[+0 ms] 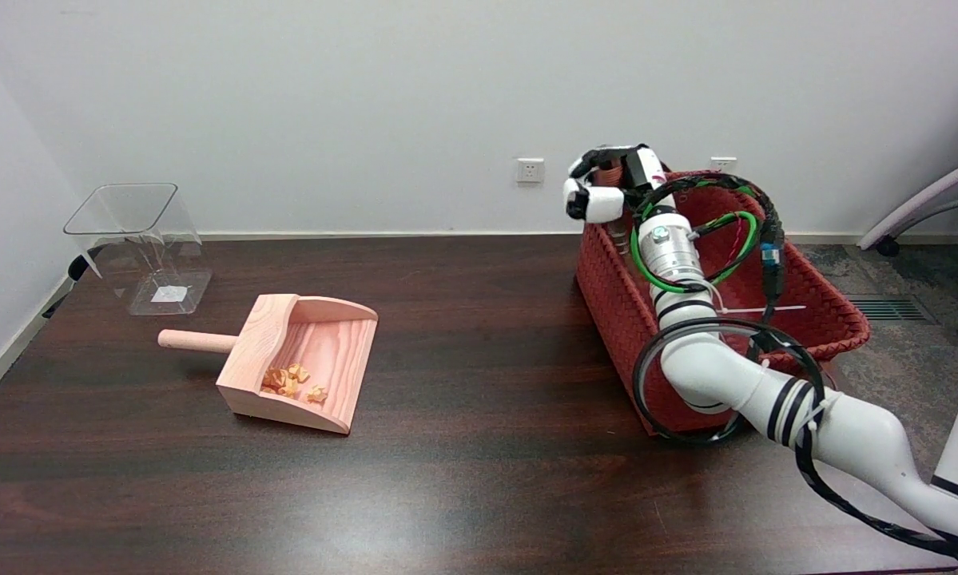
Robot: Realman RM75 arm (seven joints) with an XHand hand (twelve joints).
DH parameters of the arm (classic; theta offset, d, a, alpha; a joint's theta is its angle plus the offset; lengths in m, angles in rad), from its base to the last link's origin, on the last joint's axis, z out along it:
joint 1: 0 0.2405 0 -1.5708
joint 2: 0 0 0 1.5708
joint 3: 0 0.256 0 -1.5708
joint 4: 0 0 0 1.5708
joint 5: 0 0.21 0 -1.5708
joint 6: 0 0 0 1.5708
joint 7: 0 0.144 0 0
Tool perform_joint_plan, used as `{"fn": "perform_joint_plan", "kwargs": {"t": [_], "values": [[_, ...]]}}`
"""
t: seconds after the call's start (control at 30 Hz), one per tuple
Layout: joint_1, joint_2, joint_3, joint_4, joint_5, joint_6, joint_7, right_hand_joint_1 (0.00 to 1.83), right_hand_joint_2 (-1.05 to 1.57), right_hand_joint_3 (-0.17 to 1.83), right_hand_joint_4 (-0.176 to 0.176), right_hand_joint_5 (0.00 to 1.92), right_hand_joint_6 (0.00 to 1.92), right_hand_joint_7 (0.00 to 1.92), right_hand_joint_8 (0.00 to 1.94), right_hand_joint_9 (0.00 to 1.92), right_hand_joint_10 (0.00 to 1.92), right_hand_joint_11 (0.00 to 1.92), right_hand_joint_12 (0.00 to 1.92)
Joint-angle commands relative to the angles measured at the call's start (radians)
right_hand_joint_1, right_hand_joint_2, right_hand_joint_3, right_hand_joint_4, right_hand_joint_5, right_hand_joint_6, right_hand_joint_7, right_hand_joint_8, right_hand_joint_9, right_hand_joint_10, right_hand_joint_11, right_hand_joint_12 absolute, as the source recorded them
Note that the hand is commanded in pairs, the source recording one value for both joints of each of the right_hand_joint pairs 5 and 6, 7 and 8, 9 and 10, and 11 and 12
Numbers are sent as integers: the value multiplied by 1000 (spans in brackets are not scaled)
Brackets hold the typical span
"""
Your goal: Place the broom in the brown basket.
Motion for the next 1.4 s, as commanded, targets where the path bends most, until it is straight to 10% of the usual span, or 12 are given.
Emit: {"fn": "perform_joint_plan", "kwargs": {"t": [0.03,0.17,0.77,1.4], "values": [[-3,-19,-3,-11,-21,26,19,1154,-561,1462,0,500,500,882,882,500,500,500,500],[-3,-19,3,-25,-33,43,23,1096,-450,1153,0,260,260,615,615,260,260,260,260],[-53,-11,189,-215,-340,62,-141,1087,-565,1346,0,78,78,346,346,78,78,78,78],[-333,18,634,-226,-335,64,-11,928,-554,1151,0,88,88,3,3,88,88,88,88]]}}
